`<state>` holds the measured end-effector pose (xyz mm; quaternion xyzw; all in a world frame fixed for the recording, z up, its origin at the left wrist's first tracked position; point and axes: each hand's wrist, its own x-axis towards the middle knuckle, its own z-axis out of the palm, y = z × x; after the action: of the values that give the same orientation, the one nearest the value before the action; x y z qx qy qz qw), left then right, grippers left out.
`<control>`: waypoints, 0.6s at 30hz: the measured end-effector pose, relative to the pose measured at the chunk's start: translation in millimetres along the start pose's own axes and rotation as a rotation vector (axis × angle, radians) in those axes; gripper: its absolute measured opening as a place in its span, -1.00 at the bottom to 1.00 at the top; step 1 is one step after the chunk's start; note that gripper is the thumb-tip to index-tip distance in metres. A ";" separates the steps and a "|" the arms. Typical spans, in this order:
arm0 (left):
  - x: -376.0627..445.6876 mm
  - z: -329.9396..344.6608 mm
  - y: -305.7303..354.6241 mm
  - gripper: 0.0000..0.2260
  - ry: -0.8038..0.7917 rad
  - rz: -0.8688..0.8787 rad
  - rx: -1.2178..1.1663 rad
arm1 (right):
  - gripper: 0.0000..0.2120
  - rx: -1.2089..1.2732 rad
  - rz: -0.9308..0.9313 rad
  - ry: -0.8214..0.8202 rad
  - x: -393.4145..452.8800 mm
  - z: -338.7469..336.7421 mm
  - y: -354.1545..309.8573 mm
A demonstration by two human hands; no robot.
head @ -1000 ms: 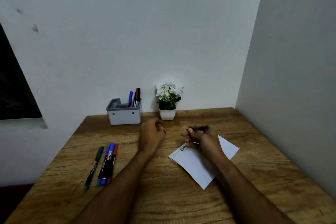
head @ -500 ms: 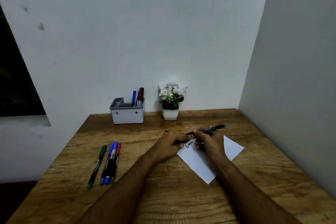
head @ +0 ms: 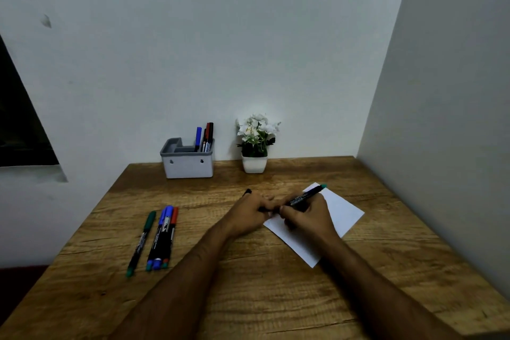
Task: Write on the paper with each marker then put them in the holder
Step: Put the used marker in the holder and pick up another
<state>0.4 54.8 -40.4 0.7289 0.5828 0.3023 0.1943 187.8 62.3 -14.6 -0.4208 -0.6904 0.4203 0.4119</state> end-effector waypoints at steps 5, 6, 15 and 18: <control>-1.8 -0.5 4.2 -0.67 -0.031 -0.027 -0.061 | -0.95 -0.131 -0.014 0.017 -8.8 2.7 5.0; -1.9 -0.3 3.3 -0.66 -0.035 -0.028 -0.059 | -0.95 -0.143 -0.012 0.020 -8.4 2.5 5.8; -2.9 -1.0 4.1 -0.64 -0.035 0.001 -0.064 | -0.89 -0.222 -0.035 0.009 -8.3 8.6 6.4; -4.1 -1.0 6.1 -0.63 -0.031 0.014 -0.083 | -0.86 -0.229 -0.060 -0.014 -10.2 10.1 5.4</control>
<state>3.7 49.2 -36.7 0.7290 0.5615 0.3160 0.2313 182.9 52.1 -24.9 -0.4412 -0.7491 0.3289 0.3687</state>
